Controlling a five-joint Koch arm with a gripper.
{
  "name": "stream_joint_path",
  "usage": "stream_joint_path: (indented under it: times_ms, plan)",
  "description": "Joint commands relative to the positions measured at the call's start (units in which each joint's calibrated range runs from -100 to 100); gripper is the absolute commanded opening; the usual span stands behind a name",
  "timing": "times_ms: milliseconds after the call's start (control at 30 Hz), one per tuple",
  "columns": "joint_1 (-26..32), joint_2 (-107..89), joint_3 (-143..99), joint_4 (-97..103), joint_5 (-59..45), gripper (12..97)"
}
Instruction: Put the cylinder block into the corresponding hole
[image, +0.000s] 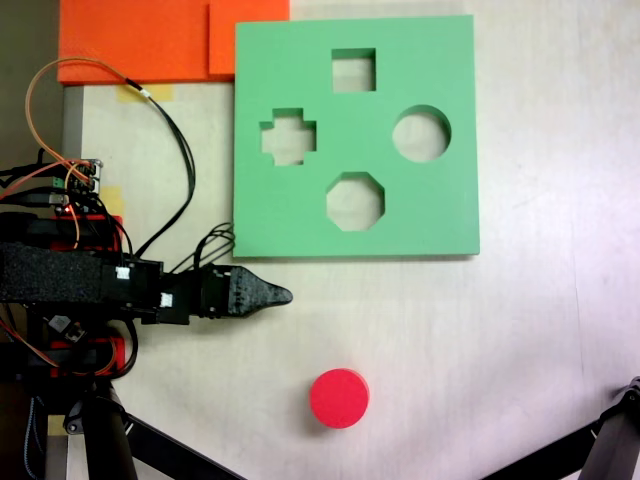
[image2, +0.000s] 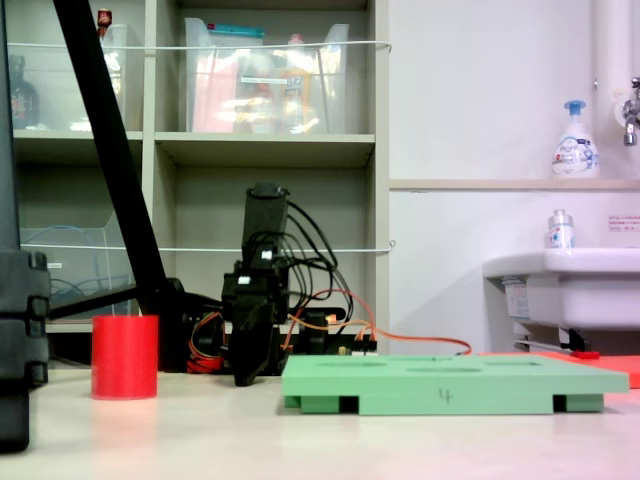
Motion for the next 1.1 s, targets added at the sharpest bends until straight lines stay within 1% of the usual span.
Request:
stream_joint_path:
  times_ms: [0, 567, 667, 900, 1000, 1067]
  plan:
    - [0.00, -0.55, -1.67, -4.05, 0.15, 50.7]
    - [0.00, -0.55, -1.67, -4.05, 0.15, 50.7]
    - [0.34, -0.55, -1.67, -4.15, 0.15, 49.1]
    - [0.24, -0.55, -1.67, -4.15, 0.20, 49.3]
    - [-0.29, -0.55, -1.67, -4.25, 0.39, 49.5]
    - [-1.95, -0.55, -1.67, -3.38, 1.76, 51.7]
